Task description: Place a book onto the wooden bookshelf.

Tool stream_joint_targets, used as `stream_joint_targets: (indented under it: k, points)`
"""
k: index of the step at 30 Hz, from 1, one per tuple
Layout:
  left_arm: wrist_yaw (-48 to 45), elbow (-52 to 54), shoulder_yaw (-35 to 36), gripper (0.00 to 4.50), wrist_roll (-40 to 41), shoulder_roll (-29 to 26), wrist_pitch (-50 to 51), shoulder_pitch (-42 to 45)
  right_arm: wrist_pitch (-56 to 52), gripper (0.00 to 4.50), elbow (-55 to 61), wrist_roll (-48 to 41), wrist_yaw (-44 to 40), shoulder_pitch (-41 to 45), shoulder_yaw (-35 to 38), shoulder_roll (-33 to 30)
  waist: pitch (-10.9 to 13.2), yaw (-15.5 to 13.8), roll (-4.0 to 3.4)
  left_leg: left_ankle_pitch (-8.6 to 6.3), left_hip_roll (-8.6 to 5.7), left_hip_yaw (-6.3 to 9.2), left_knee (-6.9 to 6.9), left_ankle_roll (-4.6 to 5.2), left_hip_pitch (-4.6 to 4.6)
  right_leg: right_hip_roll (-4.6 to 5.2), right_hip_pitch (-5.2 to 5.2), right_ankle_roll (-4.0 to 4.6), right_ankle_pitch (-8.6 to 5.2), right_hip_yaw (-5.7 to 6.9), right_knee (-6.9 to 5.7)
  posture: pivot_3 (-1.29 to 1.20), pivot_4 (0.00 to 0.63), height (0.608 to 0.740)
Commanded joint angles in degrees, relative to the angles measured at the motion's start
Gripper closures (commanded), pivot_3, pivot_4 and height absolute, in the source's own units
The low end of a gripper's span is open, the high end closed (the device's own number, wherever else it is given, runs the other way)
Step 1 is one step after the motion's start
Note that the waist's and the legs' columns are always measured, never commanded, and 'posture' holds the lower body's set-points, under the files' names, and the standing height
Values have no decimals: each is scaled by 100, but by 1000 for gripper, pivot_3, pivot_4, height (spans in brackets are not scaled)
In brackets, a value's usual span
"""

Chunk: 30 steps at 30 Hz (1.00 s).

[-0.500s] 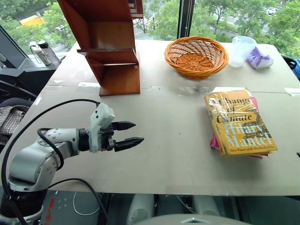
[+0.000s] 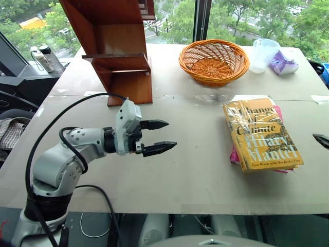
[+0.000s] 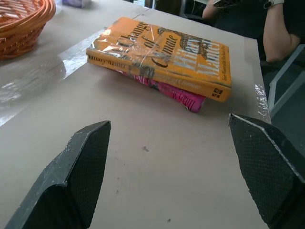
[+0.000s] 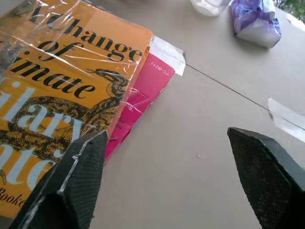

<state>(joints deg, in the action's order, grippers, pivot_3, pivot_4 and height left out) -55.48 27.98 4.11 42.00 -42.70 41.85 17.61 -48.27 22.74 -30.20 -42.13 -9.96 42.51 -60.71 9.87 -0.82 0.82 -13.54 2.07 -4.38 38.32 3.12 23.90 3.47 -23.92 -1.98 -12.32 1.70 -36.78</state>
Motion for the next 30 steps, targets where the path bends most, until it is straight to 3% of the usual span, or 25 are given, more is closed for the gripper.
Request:
stream_joint_targets:
  k: [1, 5, 6, 10, 17, 23, 30]
  points:
    - [16, 277, -19, 422, 122, 83, -148, 112, -633, 2236, -33, 30, 359, 479, -298, -332, 0, -1, 2, 0, -1, -1, 0, 1, 1, 0, -1, 0, 0, -1, 1, 0, 150, 733]
    - [-33, 278, -192, 422, -36, 144, -344, 130, -1306, 4190, -385, 225, 782, 1681, -1677, -756, 1, 24, 0, 0, 1, -1, 0, 1, 0, -13, -2, -1, -1, -4, 1, 0, 150, 733]
    - [-1, 299, -203, 422, -14, 162, -341, 142, -1293, 4478, -494, 399, 830, 1864, -2020, -862, 2, 16, 2, 0, 1, -4, 0, 1, -3, -14, -2, -1, 0, -9, 0, 0, 150, 733]
    - [111, 335, -219, 422, 34, 231, -359, 188, -990, 4478, -1175, 1272, 1031, 2820, -3585, -920, 4, 3, 5, 0, 3, 0, -1, 1, 5, -16, -7, -6, -5, -5, 2, 0, 150, 733]
    - [194, 386, -175, 422, -64, 304, -571, -50, -982, 4478, -2447, 1761, 715, 3855, -4820, -309, 5, 9, 5, 1, 5, -10, 1, 1, 17, -30, -22, -2, 0, -20, 2, 0, 150, 733]
    - [122, 557, -87, 422, -180, 100, -788, -451, -835, 4478, -2954, 1816, 113, 4058, -5224, 32, 4, 34, 5, 1, 4, -10, 2, 1, 32, -30, -32, -6, -1, -20, 3, 0, 150, 733]
    - [214, 720, 182, 422, -55, -37, -793, -799, -1393, 4478, -2389, 1494, 50, 4382, -5082, 874, 4, 129, 5, 1, 12, -6, 1, 0, 26, -37, -32, -7, 0, -18, -4, 0, 150, 733]
